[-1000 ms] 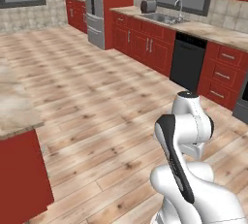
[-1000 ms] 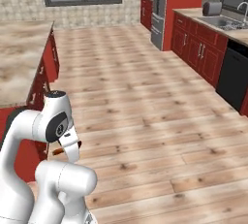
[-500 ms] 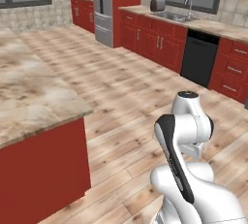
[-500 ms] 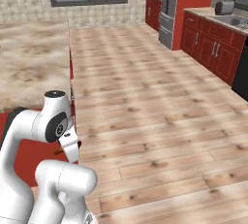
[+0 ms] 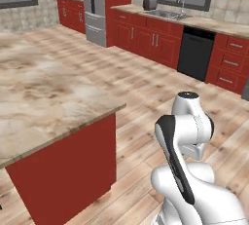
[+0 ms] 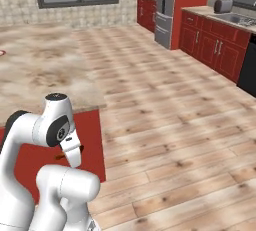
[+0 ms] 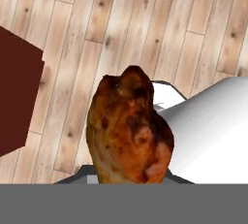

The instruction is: Take the chicken drumsticks from the pan and place one on each plate on the dining counter.

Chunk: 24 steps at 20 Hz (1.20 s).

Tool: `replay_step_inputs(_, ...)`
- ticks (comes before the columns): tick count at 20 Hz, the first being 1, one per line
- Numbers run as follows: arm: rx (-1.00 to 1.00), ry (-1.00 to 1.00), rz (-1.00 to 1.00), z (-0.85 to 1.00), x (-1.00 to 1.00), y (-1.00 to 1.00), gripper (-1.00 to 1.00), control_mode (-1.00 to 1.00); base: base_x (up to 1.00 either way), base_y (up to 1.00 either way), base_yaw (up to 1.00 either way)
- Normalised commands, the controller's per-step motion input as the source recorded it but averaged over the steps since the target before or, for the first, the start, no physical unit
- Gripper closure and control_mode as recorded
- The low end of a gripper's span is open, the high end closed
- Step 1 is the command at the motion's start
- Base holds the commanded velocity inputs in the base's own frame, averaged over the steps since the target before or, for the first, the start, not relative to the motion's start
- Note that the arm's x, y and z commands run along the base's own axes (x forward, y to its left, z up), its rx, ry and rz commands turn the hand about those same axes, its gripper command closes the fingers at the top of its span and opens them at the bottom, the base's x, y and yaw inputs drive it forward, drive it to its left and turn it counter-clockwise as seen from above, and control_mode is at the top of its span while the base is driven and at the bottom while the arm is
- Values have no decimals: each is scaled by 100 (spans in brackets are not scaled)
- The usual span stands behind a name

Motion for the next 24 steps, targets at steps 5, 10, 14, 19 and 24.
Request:
replay_step_inputs(5, 0, 0, 0, 0, 0, 0, 100, 100, 0, 100, -22)
replay_step_inputs(10, 0, 0, 0, 0, 0, 0, 100, 100, -8, 100, -24)
replay_step_inputs(14, 0, 0, 0, 0, 0, 0, 100, 100, -21, 100, -26)
replay_step_inputs(19, 0, 0, 0, 0, 0, 0, 100, 100, -29, 100, -25)
replay_step_inputs(24, 0, 0, 0, 0, 0, 0, 100, 100, -41, 100, -22)
